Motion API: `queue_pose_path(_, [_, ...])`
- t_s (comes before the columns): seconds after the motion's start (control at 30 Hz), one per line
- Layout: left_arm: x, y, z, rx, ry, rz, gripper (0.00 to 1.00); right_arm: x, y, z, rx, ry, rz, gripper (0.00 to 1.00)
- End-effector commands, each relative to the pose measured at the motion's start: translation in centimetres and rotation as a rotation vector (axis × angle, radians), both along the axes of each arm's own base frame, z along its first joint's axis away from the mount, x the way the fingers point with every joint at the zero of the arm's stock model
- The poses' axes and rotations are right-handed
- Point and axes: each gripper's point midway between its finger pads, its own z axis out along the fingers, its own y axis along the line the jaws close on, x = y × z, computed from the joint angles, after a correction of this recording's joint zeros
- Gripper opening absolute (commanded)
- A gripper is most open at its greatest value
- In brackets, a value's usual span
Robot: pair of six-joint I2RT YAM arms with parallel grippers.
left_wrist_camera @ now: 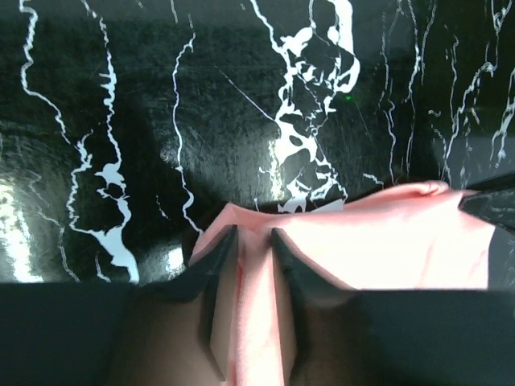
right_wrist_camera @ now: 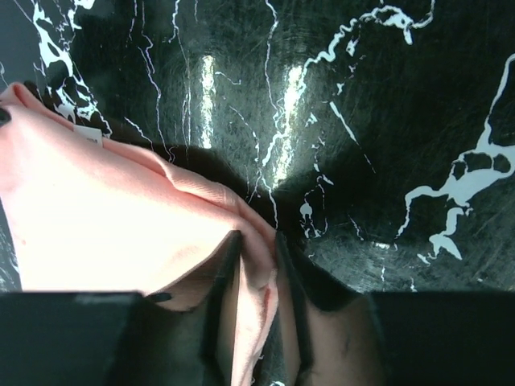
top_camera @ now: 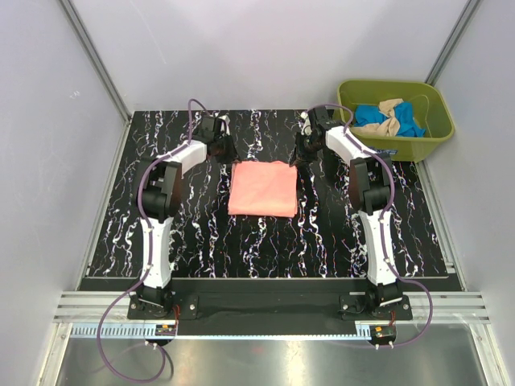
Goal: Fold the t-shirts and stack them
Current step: Fold the tshirt
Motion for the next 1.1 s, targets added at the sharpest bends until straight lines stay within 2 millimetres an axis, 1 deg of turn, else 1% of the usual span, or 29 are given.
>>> queue_pose_path(0.0, [1.0,-0.9,1.4,-0.017,-0.042,-0.036,0.03,1.2,0.6,2.6,0.048,-0.059,-0.003,0.15])
queue_pose_path(0.03, [1.1,-0.9,2.5,-0.019,-0.063,-0.038,0.00,1.2,0.4,2.7,0.041,-0.061,-0.005,0.09])
queue_pose_path(0.07, [0.8,-0.7,2.9,-0.016,-0.068,-0.030,0.00,1.1,0.3,3.1,0.038,-0.066,-0.004,0.04])
queue_pose_path(0.1, [0.7,-0.6,3.7,-0.018,-0.082,-0.028,0.00,1.0,0.2,3.9,0.035,-0.078,-0.009,0.01])
queue_pose_path(0.13, [0.6,-0.5,6.0,-0.024,-0.119,-0.025,0.00,1.0,-0.1,4.3,0.025,-0.091,-0.016,0.00])
queue_pose_path(0.17, [0.0,-0.2,6.2,-0.019,-0.117,-0.016,0.00,0.9,-0.2,4.8,0.018,-0.099,-0.021,0.00])
queue_pose_path(0.2, [-0.2,0.1,7.1,-0.011,-0.131,-0.005,0.00,0.7,-0.4,5.7,0.015,-0.113,-0.023,0.00])
queue_pose_path(0.23, [-0.6,0.4,9.1,-0.017,-0.165,0.003,0.00,0.6,-0.7,6.1,0.005,-0.116,-0.030,0.00])
queue_pose_path(0.3, [-1.6,1.1,9.3,0.005,-0.162,0.021,0.00,0.3,-0.6,7.6,0.016,-0.135,-0.029,0.00])
queue_pose_path(0.33, [-2.0,1.4,10.6,0.005,-0.181,0.027,0.00,0.2,-0.5,8.1,0.025,-0.143,-0.028,0.00])
queue_pose_path(0.37, [-2.5,1.7,10.3,0.016,-0.175,0.034,0.00,0.1,-0.4,8.5,0.033,-0.145,-0.028,0.00])
queue_pose_path(0.43, [-3.2,2.0,10.9,0.022,-0.183,0.039,0.00,-0.2,-0.1,9.1,0.049,-0.150,-0.023,0.00])
queue_pose_path(0.5, [-3.7,2.4,10.4,0.033,-0.162,0.046,0.00,-0.1,0.0,9.2,0.063,-0.150,-0.028,0.00])
queue_pose_path(0.57, [-3.6,2.6,9.6,0.045,-0.143,0.055,0.00,0.2,0.5,9.0,0.086,-0.152,-0.016,0.00])
queue_pose_path(0.6, [-3.5,2.6,8.8,0.052,-0.129,0.057,0.00,0.7,0.8,8.5,0.094,-0.146,-0.012,0.00])
queue_pose_path(0.63, [-3.3,2.7,8.5,0.054,-0.121,0.060,0.00,1.1,1.1,8.4,0.112,-0.150,-0.010,0.00])
queue_pose_path(0.67, [-3.4,3.0,7.9,0.058,-0.092,0.066,0.00,1.5,1.4,7.5,0.118,-0.145,-0.010,0.00])
queue_pose_path(0.7, [-3.2,3.2,6.7,0.065,-0.063,0.073,0.00,1.9,1.6,7.2,0.127,-0.150,-0.006,0.01])
queue_pose_path(0.73, [-2.6,3.4,6.7,0.068,-0.061,0.084,0.00,2.3,1.9,6.8,0.136,-0.157,-0.003,0.01])
queue_pose_path(0.77, [-2.3,3.8,6.2,0.079,-0.060,0.098,0.00,2.9,2.0,5.8,0.136,-0.152,-0.008,0.02])
queue_pose_path(0.8, [-1.9,3.9,5.3,0.085,-0.049,0.104,0.00,3.3,2.0,5.3,0.131,-0.154,-0.007,0.04])
queue_pose_path(0.83, [-1.6,4.2,4.8,0.096,-0.049,0.112,0.00,3.8,2.1,4.9,0.127,-0.164,-0.003,0.05])
queue_pose_path(0.87, [-1.2,4.5,4.4,0.106,-0.047,0.121,0.00,4.1,2.1,3.8,0.128,-0.160,-0.007,0.05])
queue_pose_path(0.9, [-0.9,4.7,3.3,0.106,-0.025,0.126,0.00,4.7,2.3,3.6,0.134,-0.187,-0.001,0.05])
queue_pose_path(0.93, [-0.3,4.9,3.3,0.097,-0.031,0.132,0.00,5.1,2.4,3.3,0.133,-0.203,0.002,0.05])
queue_pose_path(0.97, [0.1,5.3,3.0,0.119,-0.037,0.149,0.00,5.3,2.4,2.3,0.129,-0.203,0.001,0.05])
queue_pose_path(1.0, [0.2,5.6,2.0,0.134,-0.022,0.159,0.00,5.7,2.4,1.8,0.120,-0.214,-0.002,0.04])
queue_pose_path(1.03, [0.8,6.3,1.9,0.129,-0.020,0.174,0.00,6.1,2.3,1.6,0.110,-0.222,0.005,0.04])
queue_pose_path(1.07, [0.9,6.4,1.7,0.119,-0.013,0.172,0.00,6.6,2.2,1.1,0.102,-0.227,0.003,0.03])
